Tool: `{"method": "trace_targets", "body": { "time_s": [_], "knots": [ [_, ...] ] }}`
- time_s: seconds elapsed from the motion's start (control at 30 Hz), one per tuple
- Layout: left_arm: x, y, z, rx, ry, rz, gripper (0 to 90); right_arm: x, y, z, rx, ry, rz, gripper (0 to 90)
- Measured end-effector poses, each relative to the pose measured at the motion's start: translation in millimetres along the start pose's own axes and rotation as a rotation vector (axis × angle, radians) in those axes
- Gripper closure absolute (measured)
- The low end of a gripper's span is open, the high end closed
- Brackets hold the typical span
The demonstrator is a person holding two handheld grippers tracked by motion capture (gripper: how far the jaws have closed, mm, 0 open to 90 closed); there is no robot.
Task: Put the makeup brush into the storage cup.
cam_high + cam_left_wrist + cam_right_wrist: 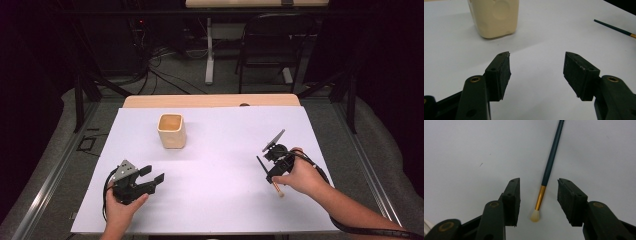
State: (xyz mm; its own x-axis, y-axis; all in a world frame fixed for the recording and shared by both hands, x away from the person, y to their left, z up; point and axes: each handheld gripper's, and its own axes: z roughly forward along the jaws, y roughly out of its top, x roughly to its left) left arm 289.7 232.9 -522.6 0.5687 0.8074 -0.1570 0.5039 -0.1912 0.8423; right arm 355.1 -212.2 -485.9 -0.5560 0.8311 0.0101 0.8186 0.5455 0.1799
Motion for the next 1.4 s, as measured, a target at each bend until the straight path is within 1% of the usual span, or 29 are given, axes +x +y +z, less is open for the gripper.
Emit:
{"method": "trace_targets", "body": {
  "time_s": [0.03, 0.07, 0.17, 0.23, 0.27, 0.3, 0.33, 0.4, 0.43, 0.5, 0.53, 0.63, 0.67, 0.73, 0.77, 0.93, 0.97, 1.0, 1.03, 1.07, 1.1, 1.13, 1.2, 1.23, 1.27, 1.3, 1.33, 1.37, 1.4],
  "knots": [
    [-0.1, 0.0, 0.1, 0.000, -0.001, -0.001, 38.4, -1.4, 1.0, -1.4, 0.028, -0.003, -0.015, 52.2],
    [-0.3, -0.1, 0.6, -0.004, -0.004, -0.001, 38.4, -1.1, -0.4, 2.2, -0.018, 0.009, 0.003, 51.9],
    [-1.0, 0.2, 1.0, 0.004, -0.006, 0.004, 38.4, -3.0, 0.6, 1.4, -0.010, 0.009, 0.018, 51.2],
    [-1.5, 0.0, 1.2, 0.007, -0.002, 0.005, 38.4, -4.2, 0.9, 2.3, -0.048, 0.029, 0.045, 51.3],
    [-1.5, -0.1, 1.3, 0.008, -0.002, 0.005, 38.4, -4.2, 0.9, 2.3, -0.048, 0.029, 0.045, 51.3],
    [-1.4, -0.1, 1.3, 0.008, -0.003, 0.004, 38.4, -4.4, 1.8, -0.3, -0.021, 0.028, 0.054, 52.3],
    [-1.2, -0.2, 1.5, 0.006, -0.008, 0.004, 38.4, -6.1, 2.3, -0.5, -0.031, 0.031, 0.042, 53.2],
    [-1.2, -0.4, 1.6, 0.008, -0.008, 0.003, 38.4, -6.7, 2.7, -1.9, -0.036, 0.047, 0.064, 55.2],
    [-1.6, -0.4, 1.7, 0.010, -0.004, 0.003, 38.4, -7.4, 2.8, -2.2, -0.037, 0.043, 0.072, 55.8],
    [-1.8, -0.4, 1.9, 0.010, -0.005, 0.004, 38.4, -9.1, 3.1, -2.2, -0.032, 0.044, 0.061, 58.1],
    [-1.9, -0.5, 2.1, 0.011, -0.005, 0.005, 38.4, -9.7, 3.1, -2.2, -0.021, 0.041, 0.061, 58.3],
    [-1.9, -0.6, 2.2, 0.011, -0.004, 0.006, 38.4, -10.6, 2.5, 0.0, -0.026, 0.047, 0.069, 56.9],
    [-1.9, -0.6, 2.2, 0.011, -0.004, 0.006, 38.4, -10.2, 2.3, 0.7, -0.013, 0.048, 0.077, 56.4],
    [-2.0, -0.6, 2.3, 0.011, -0.003, 0.006, 38.4, -10.0, 2.0, 1.8, -0.017, 0.044, 0.077, 56.3],
    [-1.9, -0.7, 2.3, 0.010, -0.006, 0.006, 38.4, -8.8, 2.2, 2.3, -0.006, 0.039, 0.088, 56.6],
    [-2.3, -0.5, 2.5, 0.006, -0.007, 0.010, 38.4, -6.3, 3.7, 4.4, 0.016, 0.018, 0.094, 58.6],
    [-2.3, -0.5, 2.5, 0.007, -0.008, 0.010, 38.4, -5.6, 4.8, 3.0, 0.043, 0.021, 0.101, 59.3],
    [-2.3, -0.5, 2.5, 0.007, -0.008, 0.010, 38.4, -4.5, 4.8, 4.6, 0.028, 0.017, 0.111, 59.9],
    [-2.2, -0.5, 2.5, 0.007, -0.008, 0.011, 38.4, -5.9, 5.4, 5.2, 0.027, 0.023, 0.093, 60.7],
    [-2.2, -0.6, 2.5, 0.006, -0.008, 0.010, 38.4, -4.0, 5.7, 7.6, 0.016, 0.023, 0.119, 62.5],
    [-2.2, -0.6, 2.4, 0.007, -0.008, 0.010, 38.4, -4.0, 5.7, 7.6, 0.016, 0.023, 0.119, 62.5],
    [-2.3, -0.5, 2.4, 0.007, -0.008, 0.011, 38.4, -4.8, 7.0, 6.6, 0.043, 0.014, 0.102, 63.4],
    [-2.3, -0.6, 2.4, 0.008, -0.008, 0.012, 38.4, -4.4, 7.5, 8.9, 0.048, 0.010, 0.107, 65.2],
    [-2.3, -0.6, 2.5, 0.008, -0.008, 0.012, 38.4, -3.9, 7.2, 11.0, 0.039, 0.015, 0.119, 66.2],
    [-2.3, -0.7, 2.6, 0.008, -0.007, 0.012, 38.4, -3.7, 7.8, 10.7, 0.070, 0.014, 0.127, 66.6],
    [-2.2, -0.8, 2.7, 0.009, -0.007, 0.011, 38.4, -5.3, 8.1, 11.9, 0.074, 0.019, 0.108, 67.2],
    [-2.2, -0.8, 2.8, 0.010, -0.007, 0.011, 38.4, -3.6, 8.5, 12.1, 0.099, -0.003, 0.125, 67.5],
    [-2.3, -0.8, 2.8, 0.011, -0.005, 0.010, 38.4, -5.0, 9.0, 12.5, 0.116, -0.012, 0.099, 67.8],
    [-2.3, -0.8, 2.8, 0.012, -0.005, 0.010, 38.4, -4.2, 8.5, 13.8, 0.122, -0.010, 0.119, 68.2]
  ]
}}
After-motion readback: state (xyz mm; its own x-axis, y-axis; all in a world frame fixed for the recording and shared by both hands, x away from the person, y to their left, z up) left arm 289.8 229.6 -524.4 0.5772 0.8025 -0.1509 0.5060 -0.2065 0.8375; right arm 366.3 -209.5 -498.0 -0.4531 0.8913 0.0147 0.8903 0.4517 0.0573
